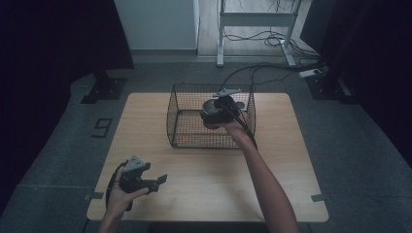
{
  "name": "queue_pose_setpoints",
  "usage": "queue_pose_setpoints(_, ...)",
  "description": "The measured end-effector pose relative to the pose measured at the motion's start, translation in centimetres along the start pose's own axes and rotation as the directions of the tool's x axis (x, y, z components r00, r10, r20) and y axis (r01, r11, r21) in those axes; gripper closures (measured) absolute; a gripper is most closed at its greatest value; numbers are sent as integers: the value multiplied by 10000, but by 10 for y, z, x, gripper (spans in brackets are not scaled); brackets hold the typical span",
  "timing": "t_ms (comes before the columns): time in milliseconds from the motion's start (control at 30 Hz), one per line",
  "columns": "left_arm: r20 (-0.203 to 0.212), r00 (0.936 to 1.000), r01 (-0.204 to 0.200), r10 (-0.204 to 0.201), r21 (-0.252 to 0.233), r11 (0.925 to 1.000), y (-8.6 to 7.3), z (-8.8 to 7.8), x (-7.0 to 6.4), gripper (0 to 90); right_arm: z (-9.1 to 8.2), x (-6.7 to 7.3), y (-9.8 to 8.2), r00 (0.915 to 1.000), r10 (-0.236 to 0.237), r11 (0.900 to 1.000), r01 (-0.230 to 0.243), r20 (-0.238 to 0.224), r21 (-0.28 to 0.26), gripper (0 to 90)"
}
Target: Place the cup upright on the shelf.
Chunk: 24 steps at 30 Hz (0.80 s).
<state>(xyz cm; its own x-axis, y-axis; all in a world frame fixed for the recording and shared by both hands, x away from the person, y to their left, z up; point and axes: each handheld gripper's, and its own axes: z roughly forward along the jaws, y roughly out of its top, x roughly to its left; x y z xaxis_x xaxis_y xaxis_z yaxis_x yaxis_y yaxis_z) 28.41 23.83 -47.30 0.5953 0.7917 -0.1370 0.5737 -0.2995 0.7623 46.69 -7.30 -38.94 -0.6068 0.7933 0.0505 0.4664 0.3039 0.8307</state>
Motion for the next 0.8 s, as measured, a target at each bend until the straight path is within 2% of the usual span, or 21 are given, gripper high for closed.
queue_pose_setpoints(433, 7, 10000, 14, -14, -23, 10000, 0, -1, 2, 153, 28, -12, 7, 9999, 95, 9990, -97, 39, 440, 183)
queue_pose_setpoints(800, 16, 10000, -6, 6, 4, 10000, 0, -1, 2, 153, 39, -14, 13, 10000, 35, 9984, -39, 73, 573, 183)
